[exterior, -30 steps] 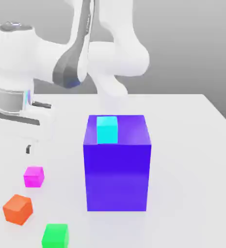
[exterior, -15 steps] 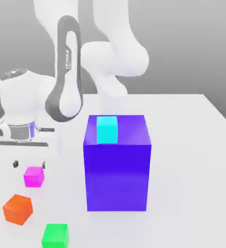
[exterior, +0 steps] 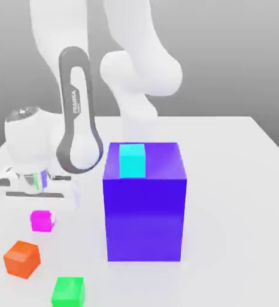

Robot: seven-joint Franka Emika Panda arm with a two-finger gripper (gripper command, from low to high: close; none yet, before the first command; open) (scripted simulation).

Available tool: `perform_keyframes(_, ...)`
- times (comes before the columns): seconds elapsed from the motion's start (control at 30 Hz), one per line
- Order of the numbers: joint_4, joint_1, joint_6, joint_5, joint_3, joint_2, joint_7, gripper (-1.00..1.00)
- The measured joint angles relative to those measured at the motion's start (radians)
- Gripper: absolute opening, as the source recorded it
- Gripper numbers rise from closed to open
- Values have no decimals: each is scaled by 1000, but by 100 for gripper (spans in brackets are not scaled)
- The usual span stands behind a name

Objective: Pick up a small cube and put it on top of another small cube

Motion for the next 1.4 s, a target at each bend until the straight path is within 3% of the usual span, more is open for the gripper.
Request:
perform_keyframes(0.23,-30,94,-104,-156,-131,-140,121,-100)
perform_keyframes(0.4,-49,88,-178,-294,-162,-226,215,-100)
perform_keyframes(0.57,72,105,-290,-182,-123,-180,144,-100)
perform_keyframes(0.73,226,154,-451,-130,-34,-100,84,-100)
perform_keyframes(0.97,445,263,-692,-133,94,20,36,-100)
perform_keyframes(1.4,711,487,-1109,-304,398,208,-454,-100)
